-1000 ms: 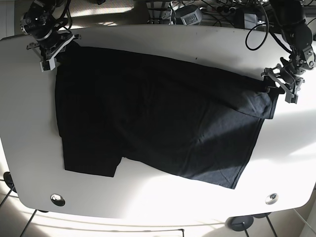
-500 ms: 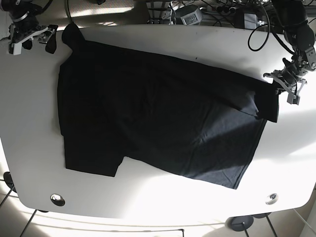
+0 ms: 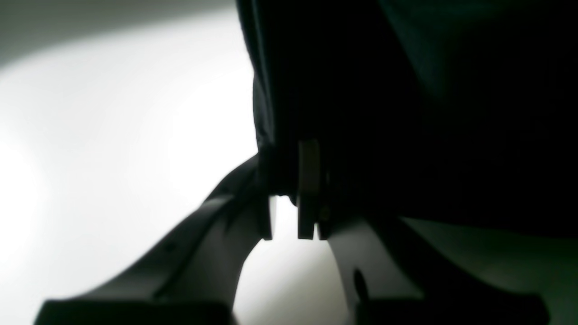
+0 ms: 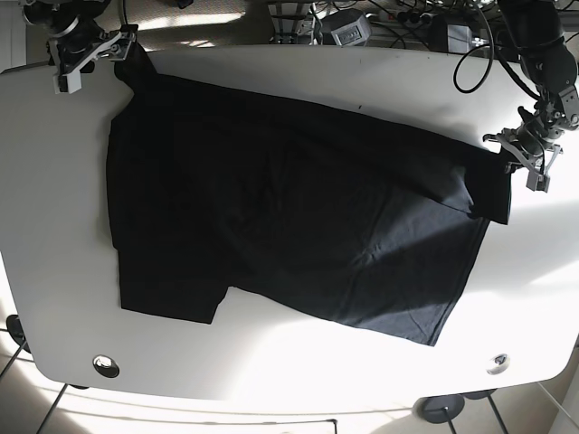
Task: Fold the T-shirt properly
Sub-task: 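Pull the shirt edge with both grippers to smooth it flat, then grasp the shirt side edge with the right gripper and tug it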
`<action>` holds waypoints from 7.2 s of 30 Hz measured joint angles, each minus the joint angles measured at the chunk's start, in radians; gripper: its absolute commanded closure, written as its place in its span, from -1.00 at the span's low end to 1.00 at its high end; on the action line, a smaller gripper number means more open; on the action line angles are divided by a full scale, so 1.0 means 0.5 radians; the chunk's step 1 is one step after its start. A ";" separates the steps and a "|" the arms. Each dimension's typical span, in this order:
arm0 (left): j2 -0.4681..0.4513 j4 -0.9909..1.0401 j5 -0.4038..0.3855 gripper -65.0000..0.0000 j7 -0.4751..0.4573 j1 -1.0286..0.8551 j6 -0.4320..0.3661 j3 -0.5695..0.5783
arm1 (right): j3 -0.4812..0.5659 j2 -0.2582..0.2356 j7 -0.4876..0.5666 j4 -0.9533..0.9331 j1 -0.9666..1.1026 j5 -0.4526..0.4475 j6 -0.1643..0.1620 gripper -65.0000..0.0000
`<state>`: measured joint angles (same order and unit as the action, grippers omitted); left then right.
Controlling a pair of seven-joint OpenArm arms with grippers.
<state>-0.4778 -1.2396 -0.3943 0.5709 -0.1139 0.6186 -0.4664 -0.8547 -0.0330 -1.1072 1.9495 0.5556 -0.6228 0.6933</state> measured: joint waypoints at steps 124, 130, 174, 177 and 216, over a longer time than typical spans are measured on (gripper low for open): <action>0.258 -0.784 0.242 0.17 0.397 -0.095 0.163 -0.531 | 1.083 -0.100 0.446 -0.949 -1.326 0.979 0.008 -0.57; 0.257 -0.784 0.242 0.17 0.397 -0.099 0.163 -0.535 | 1.083 -0.106 0.517 -1.094 -1.366 0.978 0.007 -0.45; 0.295 -0.782 0.347 0.17 0.397 -0.094 0.163 -0.532 | 0.891 -0.029 0.458 -1.064 -1.372 0.986 0.006 0.14; 0.296 -0.782 0.348 0.18 0.398 -0.095 0.163 -0.532 | 0.897 -0.027 0.503 -1.065 -1.375 0.980 0.007 -0.05; 0.296 -0.782 0.348 0.18 0.398 -0.094 0.163 -0.531 | 0.898 -0.022 0.463 -1.116 -1.345 0.818 0.006 0.94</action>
<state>-0.3298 -1.6306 -0.2203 0.7700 -0.1608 0.7002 -0.7319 -0.4057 -0.0441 -0.8757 1.3914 -0.1169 -0.2138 0.6964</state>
